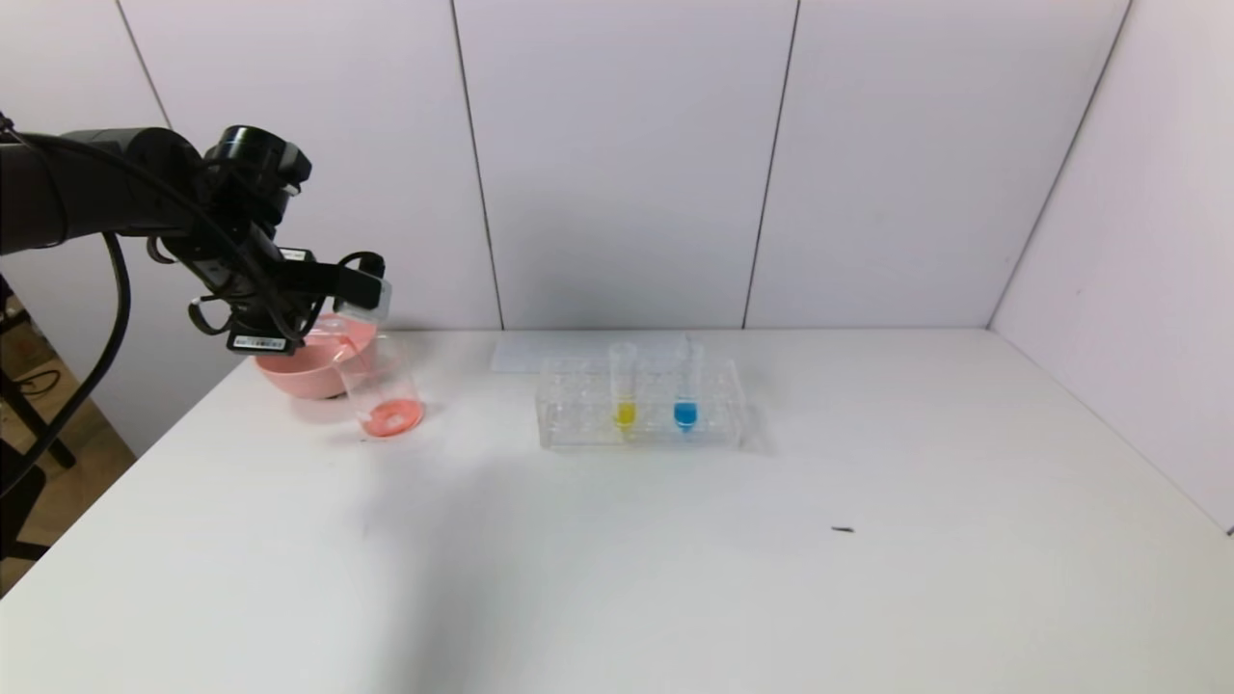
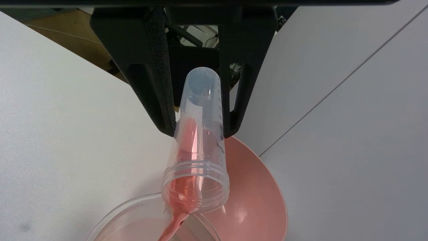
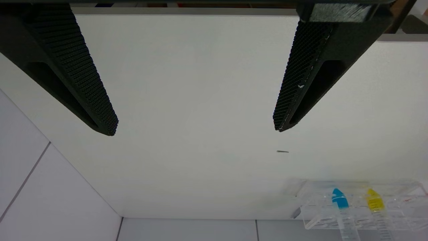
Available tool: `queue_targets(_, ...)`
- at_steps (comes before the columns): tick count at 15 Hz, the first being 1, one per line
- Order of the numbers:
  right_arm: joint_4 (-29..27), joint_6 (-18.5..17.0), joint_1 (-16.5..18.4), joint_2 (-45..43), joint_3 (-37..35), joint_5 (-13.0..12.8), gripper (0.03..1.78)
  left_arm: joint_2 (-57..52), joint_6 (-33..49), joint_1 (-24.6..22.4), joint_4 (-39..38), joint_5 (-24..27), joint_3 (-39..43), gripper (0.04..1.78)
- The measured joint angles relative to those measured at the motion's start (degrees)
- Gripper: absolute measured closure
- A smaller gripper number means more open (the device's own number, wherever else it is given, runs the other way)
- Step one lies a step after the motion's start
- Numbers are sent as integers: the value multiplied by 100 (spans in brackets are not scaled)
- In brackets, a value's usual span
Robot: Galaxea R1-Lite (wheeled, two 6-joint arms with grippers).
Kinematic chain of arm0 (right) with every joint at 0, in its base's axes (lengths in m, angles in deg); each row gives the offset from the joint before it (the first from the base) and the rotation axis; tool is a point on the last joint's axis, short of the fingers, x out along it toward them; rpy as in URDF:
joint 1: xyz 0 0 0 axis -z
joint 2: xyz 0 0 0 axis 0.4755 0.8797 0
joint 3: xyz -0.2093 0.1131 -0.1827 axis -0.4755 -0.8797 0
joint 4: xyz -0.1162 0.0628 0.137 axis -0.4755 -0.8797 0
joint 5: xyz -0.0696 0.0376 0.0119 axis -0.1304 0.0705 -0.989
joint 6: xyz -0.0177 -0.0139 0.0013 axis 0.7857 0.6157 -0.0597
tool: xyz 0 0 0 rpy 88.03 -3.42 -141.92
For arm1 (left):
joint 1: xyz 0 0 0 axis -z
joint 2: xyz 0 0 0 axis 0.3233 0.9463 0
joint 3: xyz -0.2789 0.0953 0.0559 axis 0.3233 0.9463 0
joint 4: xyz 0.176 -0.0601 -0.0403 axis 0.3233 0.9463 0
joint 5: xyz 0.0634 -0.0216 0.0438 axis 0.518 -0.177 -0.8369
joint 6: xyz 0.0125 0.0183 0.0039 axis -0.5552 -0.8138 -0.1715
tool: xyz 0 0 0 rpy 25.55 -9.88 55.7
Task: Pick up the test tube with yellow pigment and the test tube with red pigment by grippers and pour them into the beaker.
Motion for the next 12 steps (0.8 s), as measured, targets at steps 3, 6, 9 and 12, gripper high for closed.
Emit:
queue_targets(3, 0, 0, 0, 0, 0, 0, 11, 0, -44, 44, -16, -133, 0, 138)
queue_targets(6, 0, 0, 0, 0, 0, 0, 11, -5, -62, 68, -16, -196, 0, 138)
queue_targets(9, 0, 0, 0, 0, -2, 0, 11, -16, -71, 68, -11, -194, 2, 138)
queue_targets(12, 0, 0, 0, 1, -2, 0, 11, -28, -132, 94, -13, -238, 4, 138)
